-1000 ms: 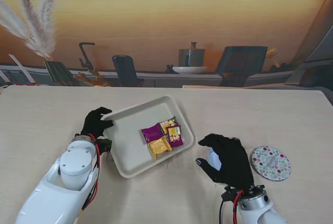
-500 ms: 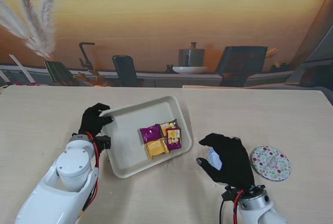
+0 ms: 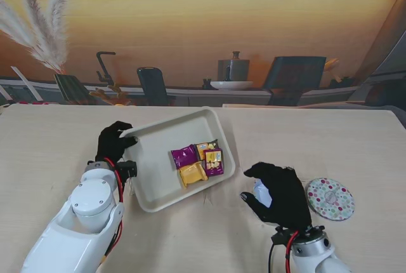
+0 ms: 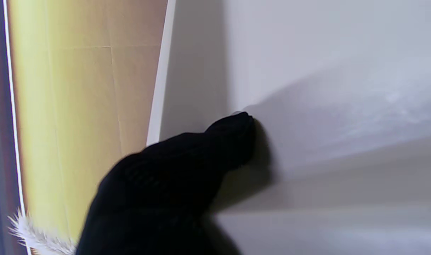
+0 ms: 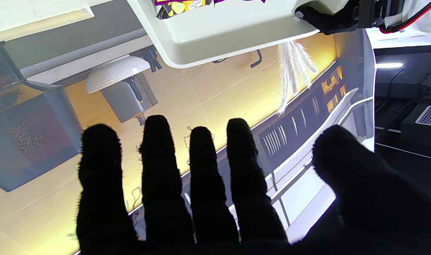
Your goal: Pour cookies into a cookie box
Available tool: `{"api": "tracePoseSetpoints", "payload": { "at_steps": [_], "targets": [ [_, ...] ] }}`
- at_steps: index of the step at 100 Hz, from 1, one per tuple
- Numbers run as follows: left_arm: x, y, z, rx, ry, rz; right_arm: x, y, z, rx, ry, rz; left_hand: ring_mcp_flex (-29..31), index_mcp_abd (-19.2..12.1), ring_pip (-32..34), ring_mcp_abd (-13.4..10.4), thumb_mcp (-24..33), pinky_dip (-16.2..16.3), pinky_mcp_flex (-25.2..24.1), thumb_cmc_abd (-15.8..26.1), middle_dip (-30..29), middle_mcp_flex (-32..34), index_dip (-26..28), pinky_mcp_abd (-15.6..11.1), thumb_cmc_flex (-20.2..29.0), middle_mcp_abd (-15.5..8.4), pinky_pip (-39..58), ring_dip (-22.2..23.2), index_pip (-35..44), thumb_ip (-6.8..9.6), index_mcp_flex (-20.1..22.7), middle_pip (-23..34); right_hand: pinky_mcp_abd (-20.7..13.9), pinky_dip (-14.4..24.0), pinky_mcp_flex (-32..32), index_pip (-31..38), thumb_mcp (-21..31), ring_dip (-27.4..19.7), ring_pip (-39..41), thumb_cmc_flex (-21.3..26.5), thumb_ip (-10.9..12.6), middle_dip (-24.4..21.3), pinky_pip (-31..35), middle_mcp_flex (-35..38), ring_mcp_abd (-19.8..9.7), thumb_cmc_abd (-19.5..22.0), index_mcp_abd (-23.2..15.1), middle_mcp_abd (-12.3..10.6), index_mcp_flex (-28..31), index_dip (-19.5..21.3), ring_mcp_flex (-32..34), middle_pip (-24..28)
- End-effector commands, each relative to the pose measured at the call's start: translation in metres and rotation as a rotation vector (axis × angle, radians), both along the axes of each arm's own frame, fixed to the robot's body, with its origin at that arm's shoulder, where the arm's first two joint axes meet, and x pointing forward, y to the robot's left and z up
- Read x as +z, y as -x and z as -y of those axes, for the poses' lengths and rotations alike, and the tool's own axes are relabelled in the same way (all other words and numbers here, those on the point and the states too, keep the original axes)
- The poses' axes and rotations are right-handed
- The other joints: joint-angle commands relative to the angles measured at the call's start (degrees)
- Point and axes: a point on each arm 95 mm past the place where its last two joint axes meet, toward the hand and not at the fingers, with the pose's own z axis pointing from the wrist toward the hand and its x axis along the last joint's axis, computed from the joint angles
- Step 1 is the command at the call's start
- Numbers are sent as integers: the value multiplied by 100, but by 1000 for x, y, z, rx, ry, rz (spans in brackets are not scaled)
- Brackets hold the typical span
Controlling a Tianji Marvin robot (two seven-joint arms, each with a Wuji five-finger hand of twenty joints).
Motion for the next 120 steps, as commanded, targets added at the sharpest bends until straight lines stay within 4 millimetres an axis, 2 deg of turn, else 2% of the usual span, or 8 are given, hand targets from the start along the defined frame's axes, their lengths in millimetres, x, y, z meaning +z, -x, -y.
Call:
{"api": "tracePoseSetpoints", "payload": {
  "at_steps": [1,35,78,120],
  "targets": [
    [15,0,12,-26,26,40,1,3,-1,-3,2,-3,536,-194,912,-213,842,125,169,479,354,609,77,145,410,-478,297,-84,193,232,231,951,33,-52,-58,2,94,46,-5,-163,23,-16,30,91,145,103,-110,-11,110,-2,-7,2],
    [35,8,31,-59,31,81,3,15,12,-62,-1,34,558,-198,954,-209,919,112,203,463,344,623,66,145,347,-487,316,-110,200,253,244,958,110,-8,-107,-29,124,34,-24,-171,15,-45,57,148,171,26,-107,-3,147,-18,11,-53],
    [64,16,60,-109,6,148,7,23,18,-86,-12,69,618,-228,1011,-231,997,83,275,424,324,658,64,145,302,-507,340,-129,221,276,261,970,118,24,-108,-61,127,31,-31,-179,9,-51,53,156,166,14,-111,-10,163,-21,13,-73],
    [77,14,92,-174,-18,161,10,35,28,-124,-29,111,633,-258,1049,-255,1038,47,304,420,311,675,60,145,266,-526,349,-148,231,294,264,979,133,45,-119,-81,127,28,-35,-178,5,-56,40,175,181,-1,-99,-11,181,-18,11,-88]
  ]
}}
